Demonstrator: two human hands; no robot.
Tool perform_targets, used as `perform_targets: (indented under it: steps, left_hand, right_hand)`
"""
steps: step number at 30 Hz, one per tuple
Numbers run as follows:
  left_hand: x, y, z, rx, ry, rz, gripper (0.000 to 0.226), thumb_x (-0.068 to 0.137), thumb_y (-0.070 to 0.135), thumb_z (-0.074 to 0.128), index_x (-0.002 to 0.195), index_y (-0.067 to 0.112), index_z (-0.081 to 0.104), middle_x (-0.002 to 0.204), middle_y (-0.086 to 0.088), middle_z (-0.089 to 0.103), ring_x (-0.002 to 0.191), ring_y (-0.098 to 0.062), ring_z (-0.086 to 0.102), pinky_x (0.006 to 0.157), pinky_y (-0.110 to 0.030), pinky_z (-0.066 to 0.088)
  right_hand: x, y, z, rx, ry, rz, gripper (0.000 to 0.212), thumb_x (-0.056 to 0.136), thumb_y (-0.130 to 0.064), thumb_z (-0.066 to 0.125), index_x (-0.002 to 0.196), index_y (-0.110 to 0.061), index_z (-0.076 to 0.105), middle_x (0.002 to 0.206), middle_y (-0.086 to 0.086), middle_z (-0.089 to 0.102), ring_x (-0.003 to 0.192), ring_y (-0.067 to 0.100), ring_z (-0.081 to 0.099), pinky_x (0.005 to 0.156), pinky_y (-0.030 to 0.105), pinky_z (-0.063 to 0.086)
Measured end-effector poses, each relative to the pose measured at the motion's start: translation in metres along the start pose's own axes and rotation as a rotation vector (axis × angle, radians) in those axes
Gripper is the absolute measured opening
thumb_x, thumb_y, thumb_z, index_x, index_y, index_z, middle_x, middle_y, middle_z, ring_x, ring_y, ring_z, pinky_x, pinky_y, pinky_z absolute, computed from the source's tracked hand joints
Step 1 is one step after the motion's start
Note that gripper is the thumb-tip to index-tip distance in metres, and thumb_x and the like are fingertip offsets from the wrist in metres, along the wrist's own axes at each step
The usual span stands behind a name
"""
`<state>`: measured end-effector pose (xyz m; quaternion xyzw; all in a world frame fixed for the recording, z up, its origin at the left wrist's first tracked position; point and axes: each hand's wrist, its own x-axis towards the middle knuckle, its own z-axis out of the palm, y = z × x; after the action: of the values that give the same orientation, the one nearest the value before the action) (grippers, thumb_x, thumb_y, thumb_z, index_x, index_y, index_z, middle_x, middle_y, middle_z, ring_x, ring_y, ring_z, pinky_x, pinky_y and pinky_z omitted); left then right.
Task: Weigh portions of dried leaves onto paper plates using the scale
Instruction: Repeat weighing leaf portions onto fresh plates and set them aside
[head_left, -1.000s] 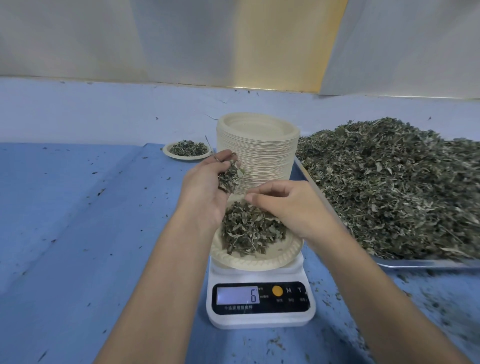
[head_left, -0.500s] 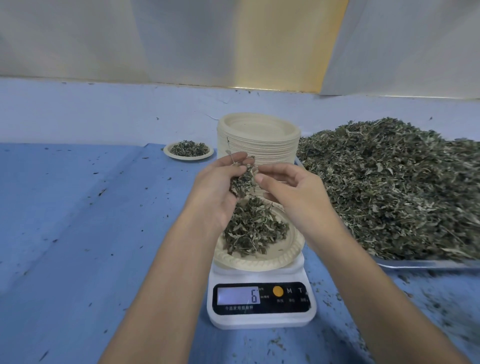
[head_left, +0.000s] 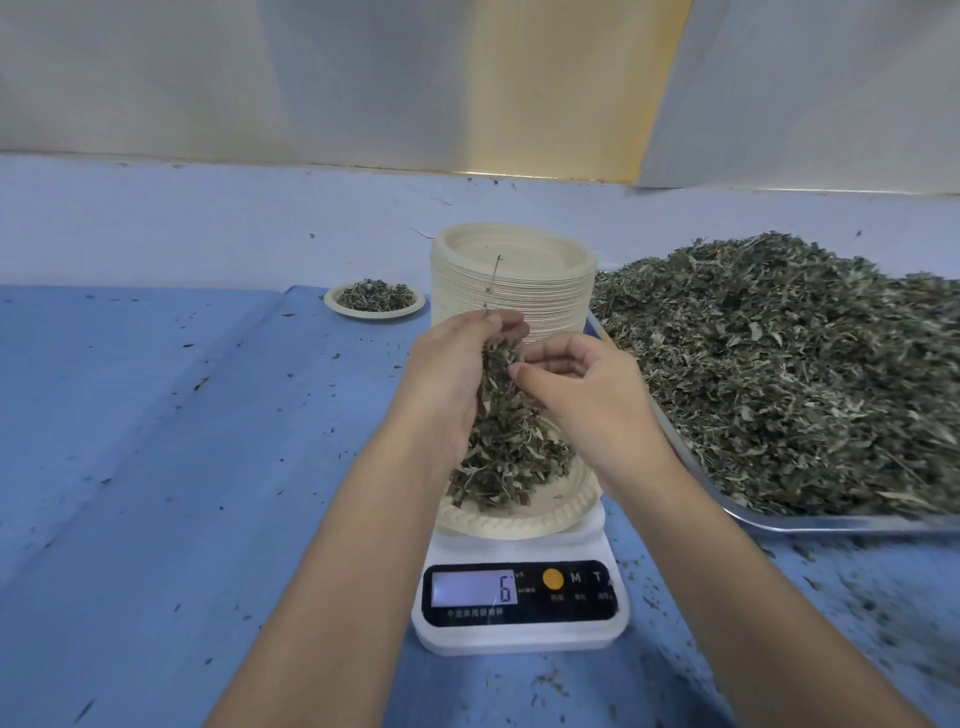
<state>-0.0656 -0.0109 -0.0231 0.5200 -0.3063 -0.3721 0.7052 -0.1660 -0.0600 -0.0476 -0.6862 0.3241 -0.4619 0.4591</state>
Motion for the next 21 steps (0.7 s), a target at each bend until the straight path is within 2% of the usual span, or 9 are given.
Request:
perform_targets:
  steps: [3, 8, 11, 14, 17, 20, 21]
  left_hand:
    - [0.002, -0.001, -0.004, 0.057, 0.026, 0.021, 0.024, 0.097, 0.012, 0.044, 0.091, 0.015, 0.067, 0.096, -0.001, 0.073, 0.110, -0.019, 0.061, 0.105, -0.042, 0.041]
    - [0.005, 0.002, -0.012, -0.032, 0.058, 0.025, 0.024, 0.097, 0.011, 0.043, 0.089, 0.013, 0.066, 0.090, -0.002, 0.073, 0.099, -0.016, 0.067, 0.092, -0.034, 0.049]
    - [0.006, 0.003, -0.015, -0.045, 0.074, 0.035, 0.024, 0.097, 0.011, 0.044, 0.089, 0.012, 0.066, 0.085, 0.000, 0.073, 0.089, -0.015, 0.069, 0.075, -0.026, 0.049]
    - [0.006, 0.004, -0.016, -0.027, 0.097, 0.042, 0.024, 0.097, 0.014, 0.044, 0.087, 0.016, 0.066, 0.082, 0.004, 0.074, 0.089, -0.013, 0.069, 0.090, -0.036, 0.042]
    - [0.006, 0.004, -0.016, -0.038, 0.113, 0.045, 0.025, 0.097, 0.015, 0.045, 0.085, 0.018, 0.066, 0.081, 0.005, 0.074, 0.088, -0.012, 0.069, 0.099, -0.042, 0.039]
    - [0.005, 0.005, -0.016, -0.095, 0.108, 0.041, 0.024, 0.097, 0.013, 0.044, 0.088, 0.015, 0.066, 0.083, 0.002, 0.074, 0.083, -0.011, 0.070, 0.086, -0.032, 0.047]
    - [0.005, 0.006, -0.016, -0.131, 0.100, 0.036, 0.024, 0.098, 0.011, 0.043, 0.089, 0.013, 0.065, 0.084, 0.000, 0.074, 0.080, -0.011, 0.070, 0.078, -0.027, 0.049]
  right_hand:
    - [0.001, 0.003, 0.000, -0.043, -0.023, 0.013, 0.013, 0.076, -0.015, 0.076, 0.072, -0.024, 0.067, 0.064, -0.011, 0.064, 0.065, 0.005, 0.059, 0.067, 0.027, 0.050]
    - [0.003, 0.006, -0.002, -0.076, -0.032, 0.041, 0.011, 0.076, -0.020, 0.077, 0.071, -0.024, 0.068, 0.058, -0.012, 0.061, 0.053, 0.002, 0.052, 0.056, 0.024, 0.041]
    - [0.004, 0.007, -0.004, -0.127, -0.044, 0.065, 0.009, 0.075, -0.025, 0.076, 0.070, -0.023, 0.069, 0.062, -0.010, 0.063, 0.061, 0.008, 0.056, 0.064, 0.033, 0.050]
    - [0.003, 0.006, -0.007, -0.123, -0.070, 0.085, 0.008, 0.075, -0.026, 0.075, 0.072, -0.021, 0.071, 0.066, -0.005, 0.064, 0.061, 0.012, 0.053, 0.066, 0.040, 0.047]
    - [0.003, 0.004, -0.007, -0.092, -0.066, 0.067, 0.007, 0.077, -0.025, 0.074, 0.072, -0.021, 0.072, 0.065, -0.005, 0.063, 0.060, 0.012, 0.052, 0.065, 0.037, 0.042]
    - [0.001, 0.000, -0.007, -0.071, -0.025, 0.024, 0.008, 0.078, -0.024, 0.074, 0.071, -0.023, 0.073, 0.068, -0.005, 0.067, 0.065, 0.013, 0.058, 0.068, 0.042, 0.049]
    - [0.000, -0.001, -0.006, -0.052, -0.001, 0.002, 0.008, 0.079, -0.023, 0.075, 0.071, -0.023, 0.073, 0.070, -0.005, 0.069, 0.068, 0.011, 0.060, 0.072, 0.038, 0.051]
